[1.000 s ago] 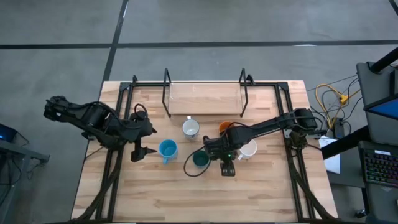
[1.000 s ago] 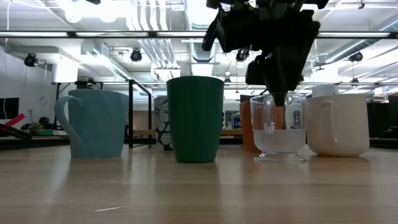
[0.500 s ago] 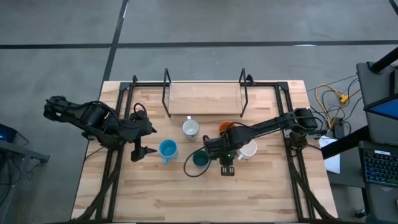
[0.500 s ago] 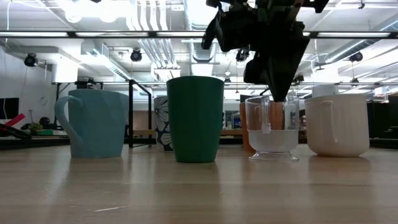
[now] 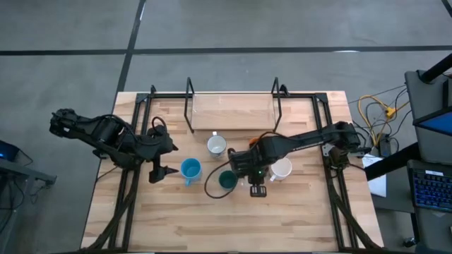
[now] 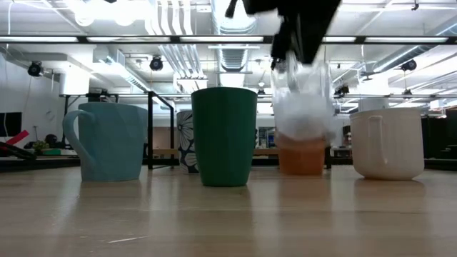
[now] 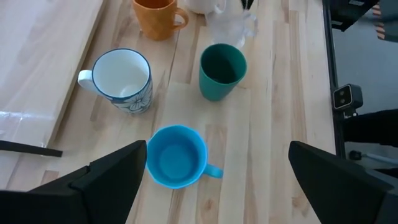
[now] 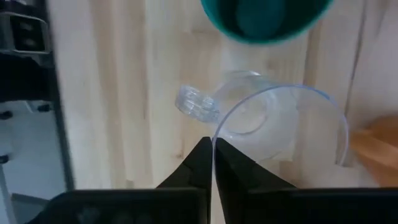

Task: Stack small to large cups/mugs on shelf
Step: Put the transparent mug on the shelf

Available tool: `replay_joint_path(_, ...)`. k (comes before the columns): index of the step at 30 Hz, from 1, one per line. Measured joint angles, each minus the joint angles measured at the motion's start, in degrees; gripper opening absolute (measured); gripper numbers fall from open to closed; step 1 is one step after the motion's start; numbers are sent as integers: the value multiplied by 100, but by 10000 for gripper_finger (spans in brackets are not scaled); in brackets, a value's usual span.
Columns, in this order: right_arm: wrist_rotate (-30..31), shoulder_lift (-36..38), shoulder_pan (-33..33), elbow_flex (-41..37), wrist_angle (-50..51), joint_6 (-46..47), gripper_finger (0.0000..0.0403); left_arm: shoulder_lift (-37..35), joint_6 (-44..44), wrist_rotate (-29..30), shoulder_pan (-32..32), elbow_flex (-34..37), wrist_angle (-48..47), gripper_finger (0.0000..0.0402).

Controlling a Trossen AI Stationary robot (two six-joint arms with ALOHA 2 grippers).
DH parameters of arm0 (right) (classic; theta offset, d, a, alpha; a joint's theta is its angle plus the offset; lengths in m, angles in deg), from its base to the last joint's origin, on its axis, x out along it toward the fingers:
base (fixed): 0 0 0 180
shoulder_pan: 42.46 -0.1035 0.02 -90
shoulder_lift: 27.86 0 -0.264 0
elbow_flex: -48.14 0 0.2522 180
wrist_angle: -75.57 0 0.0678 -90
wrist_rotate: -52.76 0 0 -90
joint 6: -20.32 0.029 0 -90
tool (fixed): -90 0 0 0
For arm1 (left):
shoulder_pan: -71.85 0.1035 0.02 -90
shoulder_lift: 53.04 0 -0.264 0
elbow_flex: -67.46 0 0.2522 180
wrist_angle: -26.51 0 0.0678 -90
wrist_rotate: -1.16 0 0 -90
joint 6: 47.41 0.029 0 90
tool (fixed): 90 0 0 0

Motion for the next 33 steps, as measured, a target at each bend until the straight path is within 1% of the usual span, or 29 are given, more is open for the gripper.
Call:
replay_joint_path(7, 438, 0, 32, 1119, 1374, -268, 8, 0, 41, 35, 0, 4, -2, 379)
replay_joint_path(12, 739, 2, 353, 1761, 2134, -588, 8, 0, 155, 85, 2, 7, -4, 379)
replay_joint_path(16, 801, 2, 843, 2109, 2123, -822, 8, 0, 241, 139, 0, 7, -10, 379)
replay_joint_path(20, 813, 16, 1409, 2359, 2119, -1083, 8, 2, 321, 326, 2, 19, -54, 379)
replay_joint_path(28, 850, 9, 2763, 2347, 2115, -1931, 8, 32, 335, 392, 11, 154, -539, 379)
replay_joint_path(33, 852, -140, 3561, 2315, 2118, -2464, 8, 59, 322, 392, 13, 162, -579, 379)
